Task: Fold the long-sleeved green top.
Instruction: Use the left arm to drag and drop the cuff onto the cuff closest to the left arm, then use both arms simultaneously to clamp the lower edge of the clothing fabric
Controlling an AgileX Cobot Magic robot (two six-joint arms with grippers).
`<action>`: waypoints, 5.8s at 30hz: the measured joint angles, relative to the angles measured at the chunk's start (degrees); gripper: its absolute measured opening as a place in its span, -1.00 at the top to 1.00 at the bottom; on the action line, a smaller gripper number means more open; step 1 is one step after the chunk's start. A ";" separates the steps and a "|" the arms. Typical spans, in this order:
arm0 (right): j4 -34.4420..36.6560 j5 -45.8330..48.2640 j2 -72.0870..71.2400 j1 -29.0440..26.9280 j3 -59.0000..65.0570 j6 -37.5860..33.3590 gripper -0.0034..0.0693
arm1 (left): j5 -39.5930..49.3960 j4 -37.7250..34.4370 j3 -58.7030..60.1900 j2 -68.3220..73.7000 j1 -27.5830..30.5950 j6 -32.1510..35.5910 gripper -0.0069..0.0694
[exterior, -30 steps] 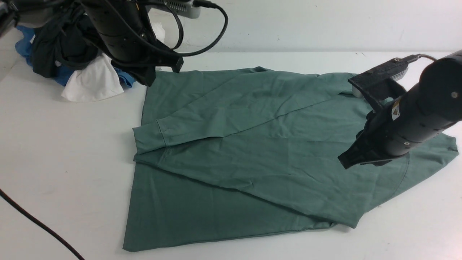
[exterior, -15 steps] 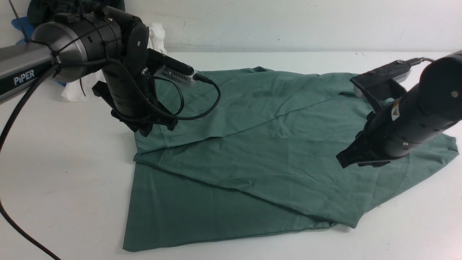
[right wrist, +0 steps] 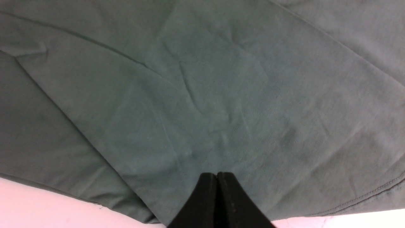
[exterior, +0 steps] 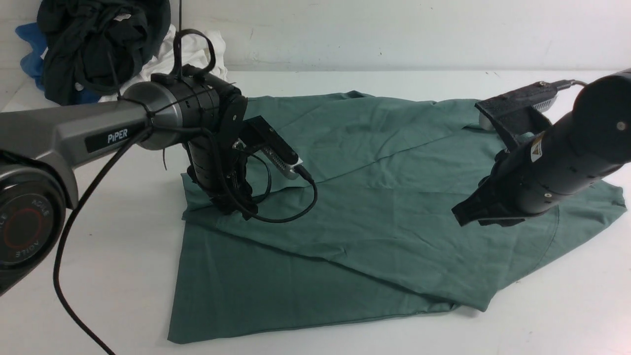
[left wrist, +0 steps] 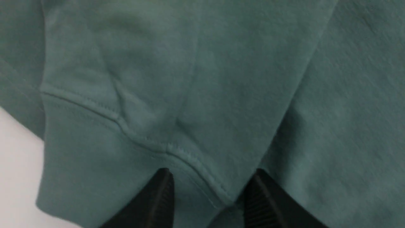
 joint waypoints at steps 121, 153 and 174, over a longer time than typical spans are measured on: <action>15.78 0.44 0.00 0.00 0.00 -26.28 0.91 | -0.09 -6.79 38.72 -21.82 -9.20 16.57 0.76; -5.57 6.71 14.26 -9.75 0.00 -29.93 -0.11 | -1.80 14.00 38.95 -34.38 -1.70 -19.16 0.84; -6.67 7.70 18.08 -9.82 -0.80 -33.03 0.77 | -3.69 10.32 38.95 -34.38 -0.29 -20.70 0.84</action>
